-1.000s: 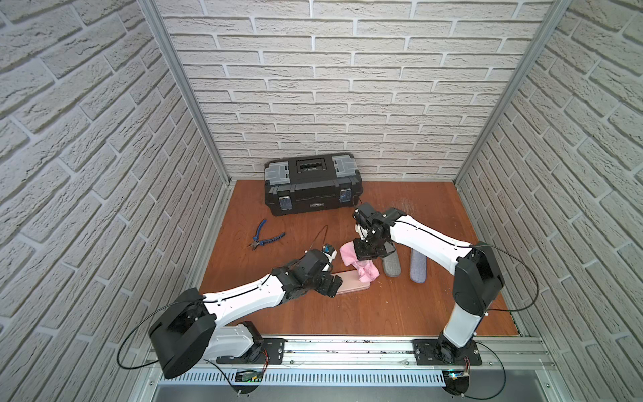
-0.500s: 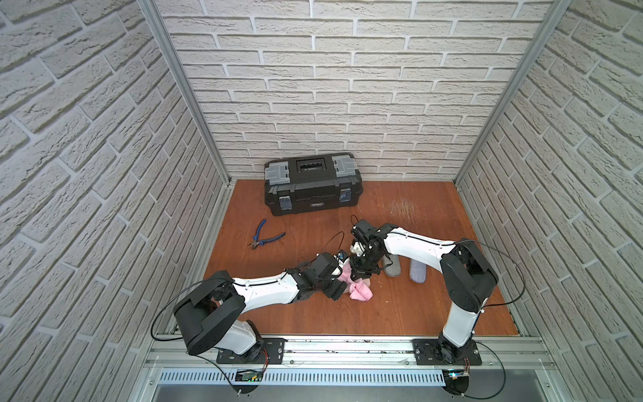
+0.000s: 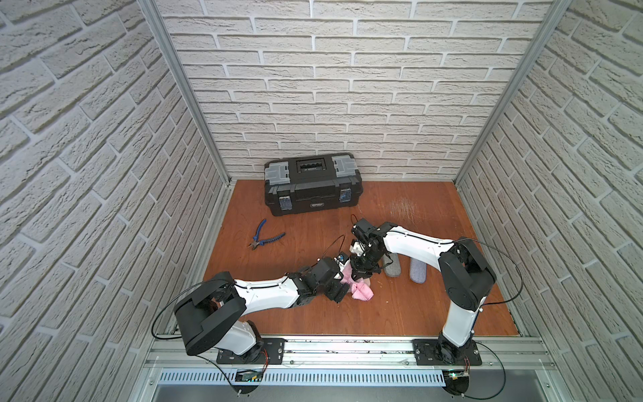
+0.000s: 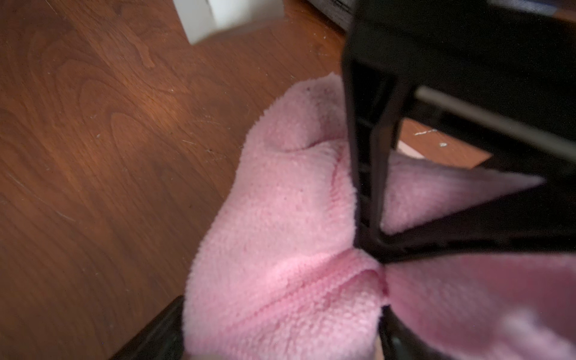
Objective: Wipe the eyeglass case
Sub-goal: Wipe the dirt from the eyeglass case.
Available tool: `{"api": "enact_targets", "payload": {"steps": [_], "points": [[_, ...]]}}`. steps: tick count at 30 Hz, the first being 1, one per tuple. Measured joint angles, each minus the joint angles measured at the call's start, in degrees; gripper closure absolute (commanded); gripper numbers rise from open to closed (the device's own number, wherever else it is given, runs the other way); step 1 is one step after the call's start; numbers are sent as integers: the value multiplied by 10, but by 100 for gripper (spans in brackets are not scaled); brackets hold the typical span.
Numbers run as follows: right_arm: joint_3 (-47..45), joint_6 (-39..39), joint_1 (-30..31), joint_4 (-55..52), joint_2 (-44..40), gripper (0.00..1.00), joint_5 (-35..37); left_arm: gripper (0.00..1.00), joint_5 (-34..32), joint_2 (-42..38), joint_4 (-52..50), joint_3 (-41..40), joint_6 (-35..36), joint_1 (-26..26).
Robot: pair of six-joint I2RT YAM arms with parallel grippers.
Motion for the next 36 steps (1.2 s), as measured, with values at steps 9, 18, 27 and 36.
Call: {"api": "enact_targets", "payload": {"steps": [9,18,27,36], "points": [[28,-41,-32,-68,-27,98,138,9,14,-7,5,-16,-1,-14],[-25,36,16,62,-26,98,5,26,36,-9,-41,-28,-3,-24],[5,-25,-51,-28,-35,98,146,38,25,-5,-32,-30,-5,-34],[6,5,13,33,-25,98,53,52,13,-13,-30,-37,-19,-45]]}}
